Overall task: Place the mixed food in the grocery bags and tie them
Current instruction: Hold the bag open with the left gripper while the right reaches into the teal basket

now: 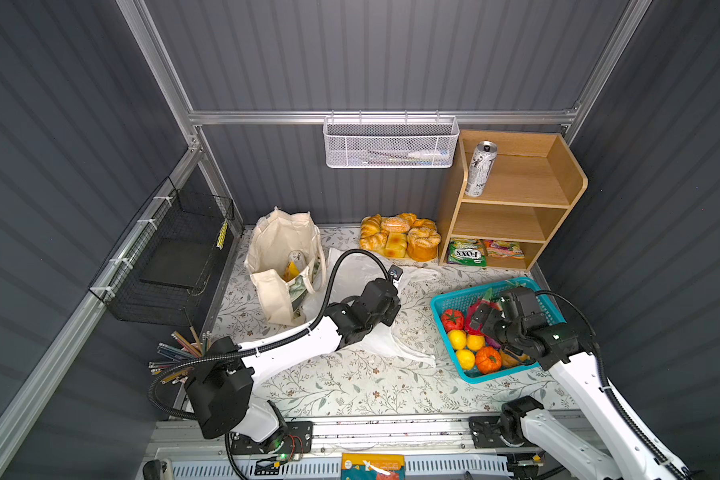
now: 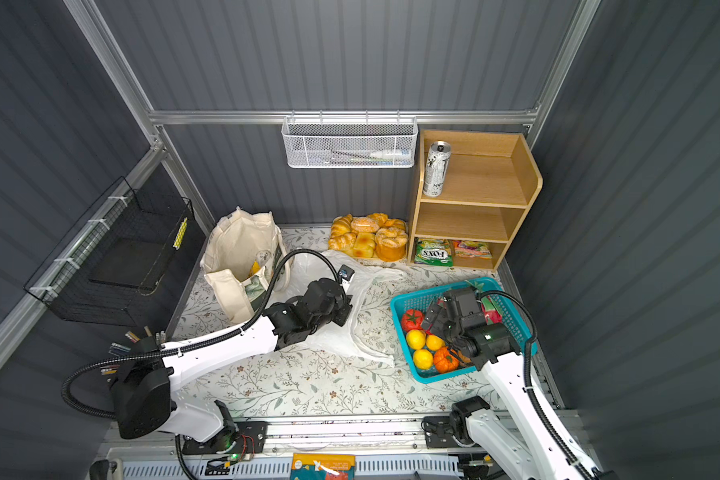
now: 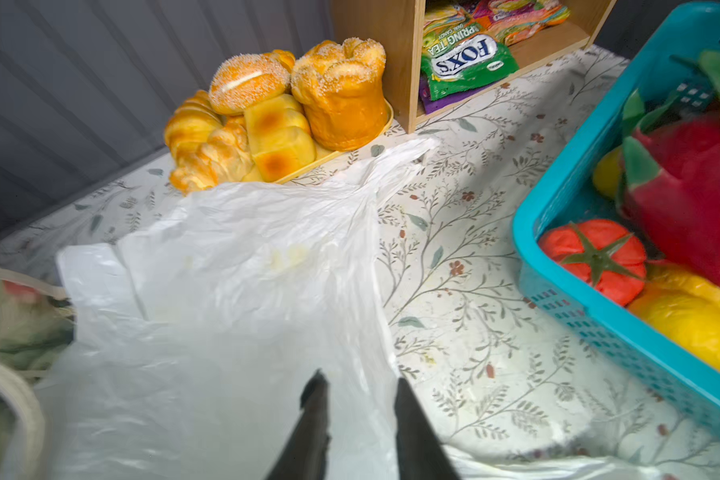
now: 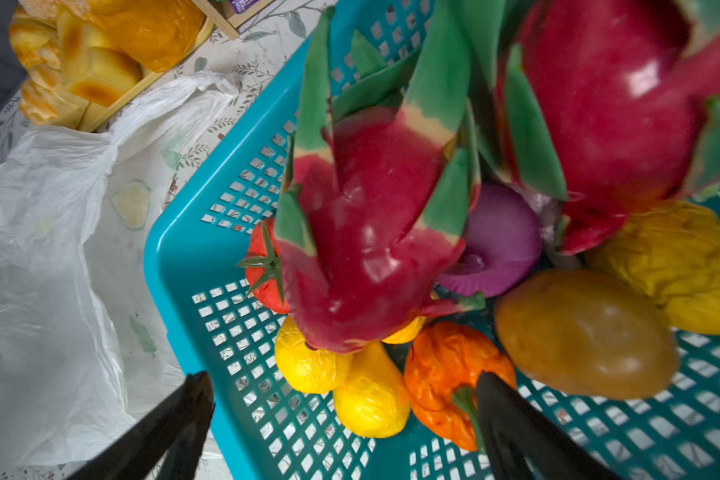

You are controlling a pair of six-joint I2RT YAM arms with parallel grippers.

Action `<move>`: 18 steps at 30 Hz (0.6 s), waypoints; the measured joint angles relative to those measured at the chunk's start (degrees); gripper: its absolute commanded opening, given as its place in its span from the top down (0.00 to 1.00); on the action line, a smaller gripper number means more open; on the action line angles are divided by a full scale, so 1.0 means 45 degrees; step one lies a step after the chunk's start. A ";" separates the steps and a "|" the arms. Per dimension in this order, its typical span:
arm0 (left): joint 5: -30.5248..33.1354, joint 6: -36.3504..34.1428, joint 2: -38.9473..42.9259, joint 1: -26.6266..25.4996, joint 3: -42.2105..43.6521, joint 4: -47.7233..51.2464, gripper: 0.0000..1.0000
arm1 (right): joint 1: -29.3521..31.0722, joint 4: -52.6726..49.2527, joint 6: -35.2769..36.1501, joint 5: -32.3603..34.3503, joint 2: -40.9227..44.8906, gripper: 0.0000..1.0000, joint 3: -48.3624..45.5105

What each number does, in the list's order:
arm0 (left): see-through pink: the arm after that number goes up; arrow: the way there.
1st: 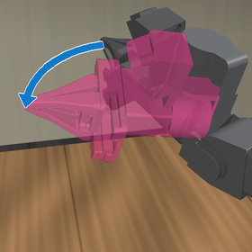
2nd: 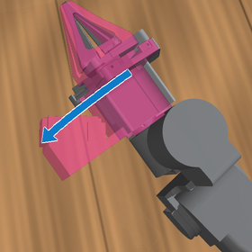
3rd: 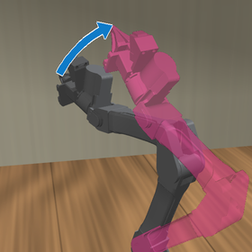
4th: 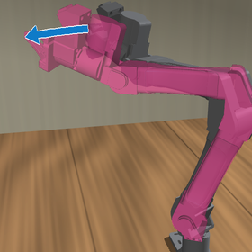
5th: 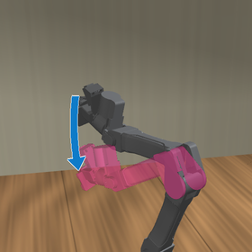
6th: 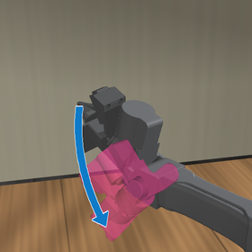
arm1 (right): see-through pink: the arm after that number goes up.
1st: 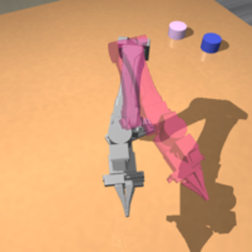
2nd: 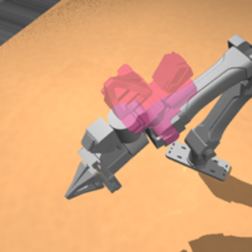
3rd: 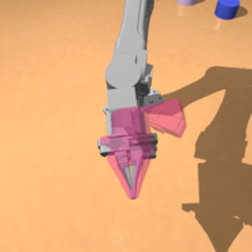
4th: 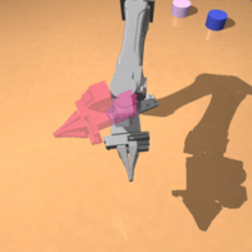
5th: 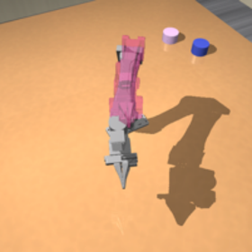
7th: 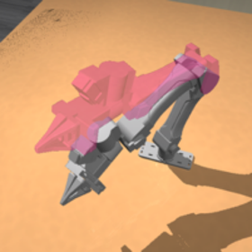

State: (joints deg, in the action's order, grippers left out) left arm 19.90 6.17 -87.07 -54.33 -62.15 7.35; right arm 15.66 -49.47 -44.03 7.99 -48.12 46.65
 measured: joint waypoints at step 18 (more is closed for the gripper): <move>0.1545 0.0316 -0.5615 0.0000 -0.4308 0.2822 0.25 | -0.0680 0.0005 -0.0772 0.0588 -0.0078 0.01 0.0525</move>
State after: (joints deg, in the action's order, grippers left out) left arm 26.85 7.60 -112.33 -54.33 -81.54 20.05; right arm 12.60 -49.45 -47.51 10.63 -48.47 49.01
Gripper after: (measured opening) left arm 0.758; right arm 0.989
